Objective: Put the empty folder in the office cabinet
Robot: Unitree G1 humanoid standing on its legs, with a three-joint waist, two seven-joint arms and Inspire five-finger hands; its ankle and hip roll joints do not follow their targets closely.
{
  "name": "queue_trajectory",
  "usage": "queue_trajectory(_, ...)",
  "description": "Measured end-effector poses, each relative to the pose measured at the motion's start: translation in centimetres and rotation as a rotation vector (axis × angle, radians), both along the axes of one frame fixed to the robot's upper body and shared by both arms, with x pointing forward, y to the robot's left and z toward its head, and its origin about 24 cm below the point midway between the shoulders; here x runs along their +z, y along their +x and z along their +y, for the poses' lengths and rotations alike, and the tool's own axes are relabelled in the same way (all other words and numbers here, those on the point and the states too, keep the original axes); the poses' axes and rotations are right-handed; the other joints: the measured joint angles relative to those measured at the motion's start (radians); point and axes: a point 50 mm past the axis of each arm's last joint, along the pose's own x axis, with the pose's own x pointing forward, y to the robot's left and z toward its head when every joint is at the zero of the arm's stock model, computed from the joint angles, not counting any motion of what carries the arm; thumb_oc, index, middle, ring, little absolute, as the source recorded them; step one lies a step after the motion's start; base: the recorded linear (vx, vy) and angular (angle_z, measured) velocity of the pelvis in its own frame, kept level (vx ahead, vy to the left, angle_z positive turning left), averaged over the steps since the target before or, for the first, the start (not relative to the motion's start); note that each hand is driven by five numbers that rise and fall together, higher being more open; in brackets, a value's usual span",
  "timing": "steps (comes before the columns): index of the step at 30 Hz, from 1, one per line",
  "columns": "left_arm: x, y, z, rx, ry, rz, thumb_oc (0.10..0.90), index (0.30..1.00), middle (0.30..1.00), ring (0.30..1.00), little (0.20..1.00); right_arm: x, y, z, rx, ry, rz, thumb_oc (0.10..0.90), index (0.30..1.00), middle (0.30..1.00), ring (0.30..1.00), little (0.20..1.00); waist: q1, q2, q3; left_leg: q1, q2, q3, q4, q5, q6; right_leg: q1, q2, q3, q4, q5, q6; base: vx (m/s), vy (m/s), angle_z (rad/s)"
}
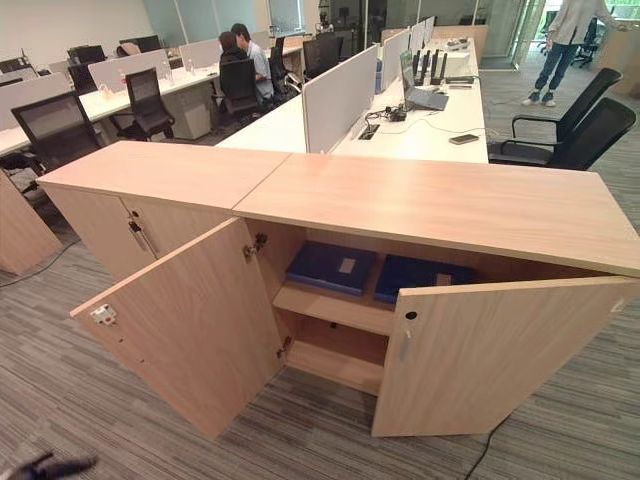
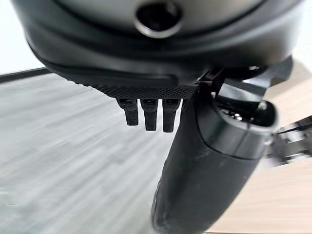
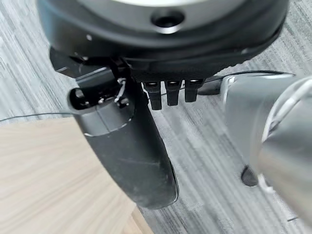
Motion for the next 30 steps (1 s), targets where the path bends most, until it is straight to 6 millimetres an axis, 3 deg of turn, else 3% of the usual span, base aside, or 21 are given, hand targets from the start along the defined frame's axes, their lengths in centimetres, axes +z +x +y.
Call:
queue_trajectory(6,2.2,3.4,0.7,-0.011,0.026,-0.119,0.800,0.900,0.900,0.900,0.900,0.0,0.0,0.1,0.004,0.011,-0.008,0.800,0.900,0.900,0.900,0.900,-0.032,-0.009,0.003,0.002,0.002,0.039,0.001,0.000,0.005,-0.025,0.001,0.045,-0.011,0.021,-0.002,0.01,0.022,-0.20)
queue_trajectory(11,3.1,6.1,0.0,-0.114,0.045,-0.162,0.800,0.900,0.900,0.900,0.900,0.0,0.2,0.1,0.006,0.011,-0.013,0.800,0.900,0.900,0.900,0.900,-0.043,-0.027,0.008,0.013,0.009,0.064,-0.001,-0.003,0.005,-0.028,0.005,0.072,-0.023,0.027,0.000,0.00,0.009,-0.16)
queue_trajectory(14,4.0,8.8,-1.4,-0.244,0.070,-0.204,0.800,0.900,0.900,0.900,0.900,0.0,0.1,0.2,0.018,0.012,-0.011,0.800,0.900,0.900,0.900,0.900,-0.054,-0.031,0.015,0.015,0.009,0.070,-0.001,-0.004,0.005,-0.030,0.005,0.081,-0.027,0.032,0.001,0.00,0.007,-0.07)
queue_trajectory(20,4.2,9.3,-1.7,-0.239,0.083,-0.216,0.800,0.900,0.900,0.900,0.900,-0.1,0.4,0.4,0.036,0.019,-0.024,0.800,0.900,0.900,0.900,0.900,-0.062,-0.035,0.024,0.016,0.008,0.080,0.003,-0.005,0.006,-0.033,0.010,0.088,-0.034,0.038,0.001,0.00,0.002,-0.02)
queue_trajectory(27,4.3,10.7,-4.0,-0.300,0.065,-0.282,0.800,0.900,0.900,0.900,0.900,-0.4,0.7,1.2,0.058,0.039,-0.036,0.800,0.900,0.900,0.900,0.900,-0.011,-0.044,0.036,0.016,0.002,0.088,0.001,-0.004,0.006,-0.038,0.001,0.094,-0.030,0.043,0.007,0.00,-0.003,-0.01)
queue_trajectory(30,3.9,10.9,-5.0,-0.313,0.054,-0.301,0.800,0.900,0.900,0.900,0.900,-0.4,1.1,1.6,0.061,0.047,-0.049,0.800,0.900,0.900,0.900,0.900,-0.007,-0.047,0.039,0.016,-0.005,0.088,0.000,-0.004,0.006,-0.037,-0.006,0.095,-0.030,0.046,0.016,0.00,0.000,0.00)
